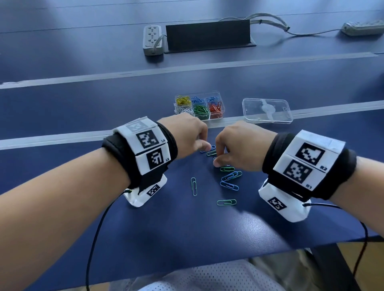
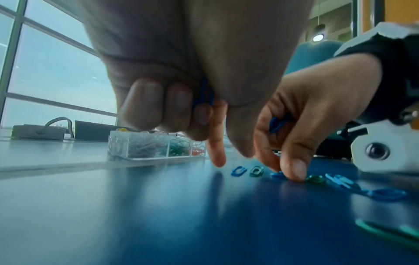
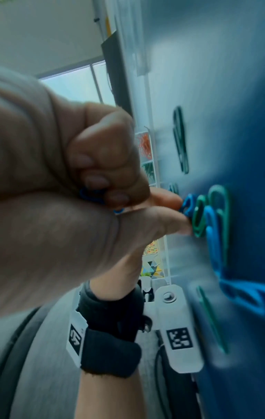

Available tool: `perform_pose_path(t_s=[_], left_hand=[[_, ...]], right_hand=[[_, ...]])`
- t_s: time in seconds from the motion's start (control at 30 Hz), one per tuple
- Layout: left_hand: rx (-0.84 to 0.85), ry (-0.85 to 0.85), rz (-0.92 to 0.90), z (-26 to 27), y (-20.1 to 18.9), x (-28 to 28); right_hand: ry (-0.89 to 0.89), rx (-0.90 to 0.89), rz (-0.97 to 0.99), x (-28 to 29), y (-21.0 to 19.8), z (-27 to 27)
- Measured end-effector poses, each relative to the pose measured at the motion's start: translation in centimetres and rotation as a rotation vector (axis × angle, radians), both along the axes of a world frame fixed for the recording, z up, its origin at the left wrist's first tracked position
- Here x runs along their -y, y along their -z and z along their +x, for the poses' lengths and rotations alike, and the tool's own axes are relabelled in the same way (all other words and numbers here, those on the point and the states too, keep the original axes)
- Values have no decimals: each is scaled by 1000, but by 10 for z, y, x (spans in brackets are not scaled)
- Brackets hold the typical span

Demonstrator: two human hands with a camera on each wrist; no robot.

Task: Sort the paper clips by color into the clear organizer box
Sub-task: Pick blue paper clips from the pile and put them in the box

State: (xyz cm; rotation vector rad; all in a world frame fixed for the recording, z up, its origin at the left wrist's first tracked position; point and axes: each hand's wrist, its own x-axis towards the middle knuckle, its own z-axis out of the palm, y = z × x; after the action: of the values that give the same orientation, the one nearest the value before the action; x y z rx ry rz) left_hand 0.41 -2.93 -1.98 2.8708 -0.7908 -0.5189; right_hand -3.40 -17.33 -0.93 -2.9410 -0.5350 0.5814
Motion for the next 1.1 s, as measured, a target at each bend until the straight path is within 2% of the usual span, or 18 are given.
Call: perform_pose_path(t_s=[0.2, 0.33, 0.43, 0.5, 0.67, 0.77, 0.97, 1.1], left_hand=[[116, 47, 63, -4, -8, 10], [144, 62, 108, -8, -7, 16], [89, 21, 94, -7, -6, 17], [45, 14, 74, -4, -4, 16], [24, 21, 68, -2, -2, 13], [14, -4, 33, 0, -4, 7], [-27, -69, -48, 11, -11, -2], [20, -74, -81, 24, -26, -7]], right_hand=[[-17, 32, -69, -1, -7, 2], [196, -73, 38, 6, -20, 25], [294, -47, 160, 13, -28, 50], [286, -32, 151, 14, -31, 67], [223, 95, -27, 2, -31, 107], [206, 91, -60, -11, -29, 121], [151, 88, -129, -24, -32, 130], [143, 58, -132, -27, -39, 127]])
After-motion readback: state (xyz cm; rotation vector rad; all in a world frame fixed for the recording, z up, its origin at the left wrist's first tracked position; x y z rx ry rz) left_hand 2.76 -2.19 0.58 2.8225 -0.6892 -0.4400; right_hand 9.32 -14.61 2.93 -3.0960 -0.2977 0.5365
